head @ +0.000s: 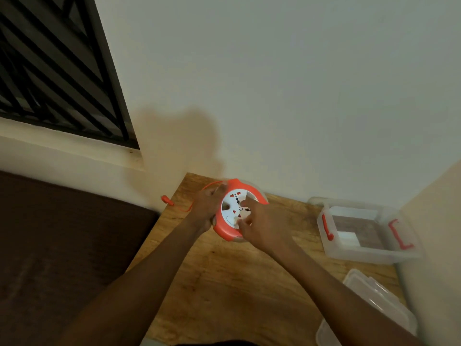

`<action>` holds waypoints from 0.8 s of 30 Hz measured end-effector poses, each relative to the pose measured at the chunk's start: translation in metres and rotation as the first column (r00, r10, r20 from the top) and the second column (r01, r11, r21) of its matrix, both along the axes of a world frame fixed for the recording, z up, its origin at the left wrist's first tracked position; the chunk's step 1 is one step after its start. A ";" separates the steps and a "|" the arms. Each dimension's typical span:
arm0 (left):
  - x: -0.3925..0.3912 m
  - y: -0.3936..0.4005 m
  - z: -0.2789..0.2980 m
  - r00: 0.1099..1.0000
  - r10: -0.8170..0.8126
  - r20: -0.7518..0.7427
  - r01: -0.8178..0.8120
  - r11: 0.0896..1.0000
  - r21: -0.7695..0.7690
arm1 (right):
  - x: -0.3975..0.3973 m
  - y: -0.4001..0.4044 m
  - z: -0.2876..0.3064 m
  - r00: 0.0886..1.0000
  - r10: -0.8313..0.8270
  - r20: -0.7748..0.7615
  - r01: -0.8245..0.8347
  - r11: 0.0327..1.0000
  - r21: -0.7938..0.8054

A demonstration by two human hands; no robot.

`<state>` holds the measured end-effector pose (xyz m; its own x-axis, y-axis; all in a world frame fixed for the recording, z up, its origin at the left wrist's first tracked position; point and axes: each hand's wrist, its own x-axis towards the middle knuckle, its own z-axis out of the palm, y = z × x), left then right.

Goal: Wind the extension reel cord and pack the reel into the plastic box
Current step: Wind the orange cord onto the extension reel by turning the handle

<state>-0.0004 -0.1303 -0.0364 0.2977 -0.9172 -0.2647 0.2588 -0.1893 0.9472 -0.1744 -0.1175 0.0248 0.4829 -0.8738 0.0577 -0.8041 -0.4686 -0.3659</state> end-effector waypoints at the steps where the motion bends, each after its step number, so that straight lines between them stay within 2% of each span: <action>1: 0.004 0.001 -0.001 0.999 -0.027 0.019 0.027 1.000 0.007 | -0.002 -0.001 0.003 0.994 0.084 -0.076 -0.091 0.990 -0.103; 3: 0.009 0.005 -0.002 0.996 -0.074 0.043 0.073 0.997 0.016 | -0.007 -0.004 0.009 0.938 0.236 -0.255 -0.281 0.946 -0.158; 6: 0.007 0.009 -0.002 0.989 -0.134 0.063 0.131 0.990 0.049 | -0.011 -0.008 0.009 0.756 0.403 -0.516 -0.496 0.867 -0.051; 12: 0.008 0.013 -0.010 0.932 -0.320 0.171 0.313 0.948 0.064 | -0.015 0.006 -0.001 0.479 0.496 -0.724 -0.751 0.659 -0.044; 14: 0.007 0.014 -0.012 0.920 -0.337 0.199 0.331 0.941 0.066 | -0.014 0.010 -0.002 0.442 0.484 -0.755 -0.771 0.635 -0.044; 18: 0.014 0.016 -0.015 0.928 -0.344 0.145 0.337 0.939 0.070 | -0.016 0.008 0.004 0.464 0.468 -0.752 -0.743 0.668 -0.043; 20: 0.015 0.018 -0.017 0.928 -0.351 0.126 0.344 0.936 0.077 | -0.016 0.008 0.001 0.406 0.470 -0.784 -0.761 0.649 -0.005; 24: 0.001 0.020 -0.020 0.898 -0.401 0.183 0.386 0.916 0.109 | -0.011 0.011 -0.006 0.277 0.448 -0.850 -0.785 0.615 0.069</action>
